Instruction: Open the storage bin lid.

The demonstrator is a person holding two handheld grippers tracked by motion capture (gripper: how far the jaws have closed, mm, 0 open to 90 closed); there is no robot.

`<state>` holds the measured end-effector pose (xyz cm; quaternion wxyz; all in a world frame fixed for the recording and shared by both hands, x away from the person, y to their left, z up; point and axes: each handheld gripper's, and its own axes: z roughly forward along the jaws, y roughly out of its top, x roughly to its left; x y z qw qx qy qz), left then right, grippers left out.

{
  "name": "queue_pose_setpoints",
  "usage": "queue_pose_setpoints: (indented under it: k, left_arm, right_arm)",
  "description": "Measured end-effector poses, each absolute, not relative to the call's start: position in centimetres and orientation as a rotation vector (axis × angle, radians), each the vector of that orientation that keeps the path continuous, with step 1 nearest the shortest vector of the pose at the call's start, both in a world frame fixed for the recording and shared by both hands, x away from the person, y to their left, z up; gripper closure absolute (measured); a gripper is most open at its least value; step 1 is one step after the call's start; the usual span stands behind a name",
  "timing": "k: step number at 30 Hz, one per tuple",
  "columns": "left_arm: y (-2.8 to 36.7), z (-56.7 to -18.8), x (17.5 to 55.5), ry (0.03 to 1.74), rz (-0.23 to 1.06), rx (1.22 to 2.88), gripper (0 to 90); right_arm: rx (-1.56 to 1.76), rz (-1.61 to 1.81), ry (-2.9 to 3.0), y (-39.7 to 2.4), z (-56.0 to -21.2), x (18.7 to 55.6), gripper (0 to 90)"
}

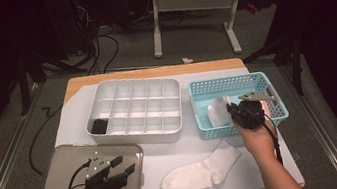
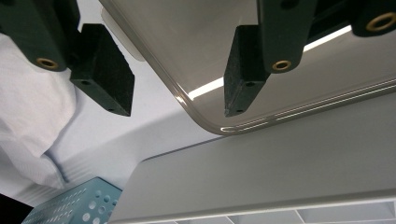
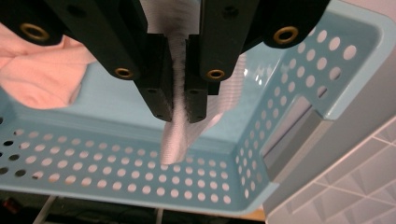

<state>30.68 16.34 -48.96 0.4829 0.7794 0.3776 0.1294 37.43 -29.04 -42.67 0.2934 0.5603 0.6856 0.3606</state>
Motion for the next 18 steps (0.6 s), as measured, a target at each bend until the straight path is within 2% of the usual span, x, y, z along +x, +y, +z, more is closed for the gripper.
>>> queue_pose_setpoints:
  k: [18]
  left_arm:
    - [16.3, -49.0, 30.7, 0.914, 0.321, 1.894, 43.4]
  right_arm:
    - [1.380, 1.069, 1.666, -28.6, -41.6, 35.6, 83.0]
